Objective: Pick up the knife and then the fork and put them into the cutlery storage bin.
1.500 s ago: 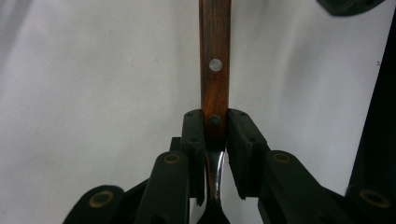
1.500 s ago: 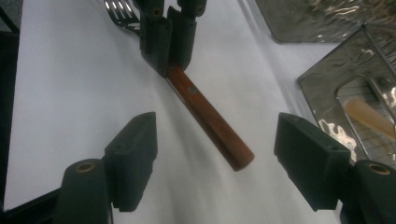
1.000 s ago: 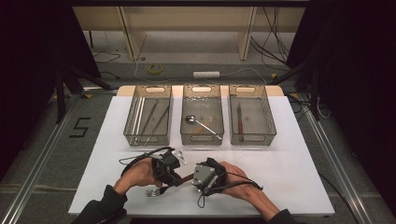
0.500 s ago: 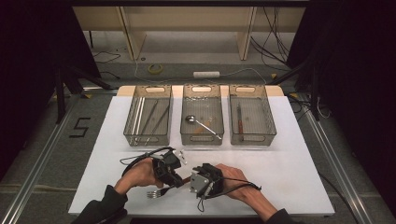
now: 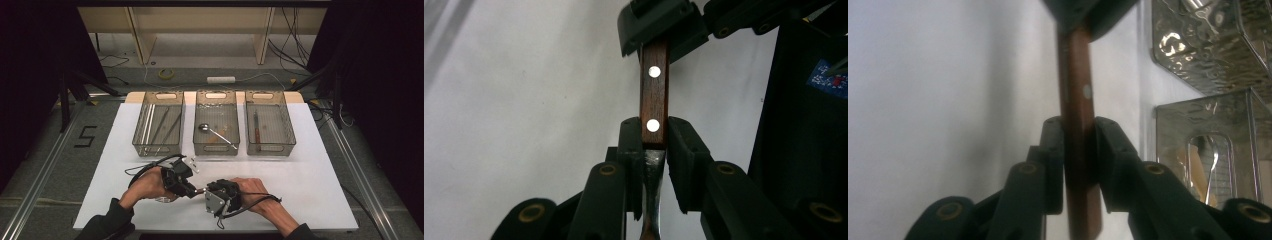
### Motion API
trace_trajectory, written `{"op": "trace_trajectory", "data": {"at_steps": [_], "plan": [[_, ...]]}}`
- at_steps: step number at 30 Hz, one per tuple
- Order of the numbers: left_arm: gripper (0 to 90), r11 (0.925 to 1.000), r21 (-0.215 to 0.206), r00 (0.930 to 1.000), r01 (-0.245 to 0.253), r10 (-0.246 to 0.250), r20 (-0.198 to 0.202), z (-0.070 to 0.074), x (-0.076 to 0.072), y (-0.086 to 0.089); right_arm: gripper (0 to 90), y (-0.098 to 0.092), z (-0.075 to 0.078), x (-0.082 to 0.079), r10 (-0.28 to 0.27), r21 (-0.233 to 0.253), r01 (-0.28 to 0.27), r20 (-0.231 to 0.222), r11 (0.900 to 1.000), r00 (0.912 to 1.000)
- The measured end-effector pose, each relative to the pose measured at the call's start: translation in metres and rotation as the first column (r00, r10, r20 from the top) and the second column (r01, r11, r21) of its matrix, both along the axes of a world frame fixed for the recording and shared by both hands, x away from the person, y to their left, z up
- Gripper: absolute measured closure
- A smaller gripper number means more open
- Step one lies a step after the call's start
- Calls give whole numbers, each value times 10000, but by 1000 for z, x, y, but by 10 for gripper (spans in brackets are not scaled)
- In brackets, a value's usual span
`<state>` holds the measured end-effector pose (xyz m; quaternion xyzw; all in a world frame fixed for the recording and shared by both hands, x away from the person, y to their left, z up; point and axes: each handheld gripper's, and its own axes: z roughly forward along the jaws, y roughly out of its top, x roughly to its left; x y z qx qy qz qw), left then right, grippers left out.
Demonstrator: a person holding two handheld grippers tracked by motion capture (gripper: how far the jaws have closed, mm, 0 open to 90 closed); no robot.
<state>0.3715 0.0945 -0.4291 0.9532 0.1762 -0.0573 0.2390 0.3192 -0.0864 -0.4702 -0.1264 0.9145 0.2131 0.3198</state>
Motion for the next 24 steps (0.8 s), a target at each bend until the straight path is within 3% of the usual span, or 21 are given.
{"op": "trace_trajectory", "data": {"at_steps": [4,7,11,15,17,20,23,24], "plan": [[756,10000,26,10000,-74,74,-22,1,-1,-1,776,-1,2,-1,62,-125,-63,-62,9999,10000],[734,9994,-179,9995,-310,310,18,4,0,1,780,-1,5,-1,50,-132,-51,-80,9999,10000],[594,9956,-658,9968,-672,699,394,15,1,7,784,-3,3,0,9,-358,-14,-159,9994,9999],[484,9881,-1021,9897,-1146,1225,742,23,3,15,787,-6,5,2,-160,-210,155,-223,9997,9996],[412,9800,-1316,9805,-1492,1638,1084,26,4,20,789,-11,7,4,-306,-152,303,-220,9994,9993],[338,9608,-1963,9653,-1958,2241,1341,32,5,26,793,-18,10,7,-571,-4,571,-260,9984,9980],[304,9458,-2426,9557,-2161,2557,1456,37,6,29,798,-26,14,12,-843,-1,843,-180,9964,9963],[294,9374,-2632,9471,-2279,2761,1634,39,5,30,799,-28,15,13,-908,65,910,-209,9958,9957]]}}
